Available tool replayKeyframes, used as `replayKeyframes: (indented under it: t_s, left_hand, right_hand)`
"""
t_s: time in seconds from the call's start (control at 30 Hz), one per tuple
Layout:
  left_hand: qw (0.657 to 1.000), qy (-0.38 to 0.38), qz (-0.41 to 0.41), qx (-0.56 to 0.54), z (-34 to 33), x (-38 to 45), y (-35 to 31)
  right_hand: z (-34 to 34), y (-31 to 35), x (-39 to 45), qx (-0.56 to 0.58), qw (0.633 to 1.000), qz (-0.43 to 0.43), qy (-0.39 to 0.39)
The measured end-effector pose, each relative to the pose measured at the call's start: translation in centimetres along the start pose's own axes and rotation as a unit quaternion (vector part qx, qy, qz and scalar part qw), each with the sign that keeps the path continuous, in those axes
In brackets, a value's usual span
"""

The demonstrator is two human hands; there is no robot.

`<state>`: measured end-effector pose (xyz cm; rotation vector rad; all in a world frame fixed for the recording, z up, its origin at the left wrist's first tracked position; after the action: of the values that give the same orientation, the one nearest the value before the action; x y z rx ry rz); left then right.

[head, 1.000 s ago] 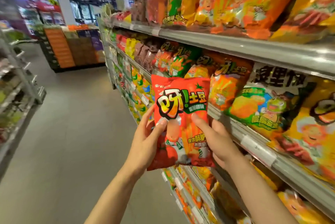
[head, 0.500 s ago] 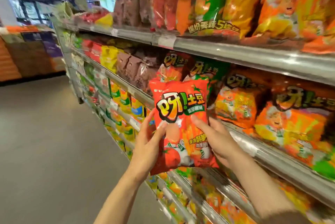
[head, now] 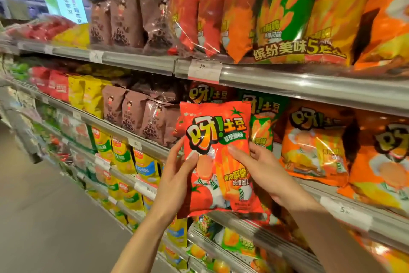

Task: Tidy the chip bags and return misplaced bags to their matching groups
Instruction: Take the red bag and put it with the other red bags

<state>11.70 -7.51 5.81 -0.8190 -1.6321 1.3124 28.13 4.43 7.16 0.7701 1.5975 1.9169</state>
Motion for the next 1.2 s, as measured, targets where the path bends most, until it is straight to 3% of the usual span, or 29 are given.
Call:
replayKeyframes:
  t_s: [0.33,0.63,0.83,1.1,1.2]
  left_hand:
    - [0.995,0.090,-0.014,0.029,-0.4,5.0,0.3]
    - [0.981,0.192,-0.038,0.011,0.0,8.5,1.2]
    - [0.969,0.244,-0.036,-0.007,0.4,8.6,0.5]
    - [0.978,0.202,-0.050,-0.005,2.4,10.2,0.6]
    - [0.983,0.177,-0.055,0.002,3.4,11.0,0.3]
  right_hand:
    - [1.3,-0.3,1.8,0.014,0.998,-0.004,-0.063]
    - [-1.0,0.8,-0.2,0.010,0.976,-0.016,-0.216]
    - [-2.5,1.4,-1.0,-0.007,0.963,-0.012,-0.270]
    - [-3.0,2.8,-0.1,-0.100,0.948,-0.015,-0.300]
    - [-1.3,3.9,-0.6,-0.183,0.917,-0.022,-0.353]
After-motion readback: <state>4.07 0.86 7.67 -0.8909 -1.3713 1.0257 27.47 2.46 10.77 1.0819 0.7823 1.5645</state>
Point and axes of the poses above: each hand's wrist, its own x-axis towards the middle knuckle, its own z-axis out of the back of the hand, y = z × x, the point moved 4 cm from there along x, towards the middle knuckle, and after that the axes turned 9 degrees about y, right-handed, at the moved point
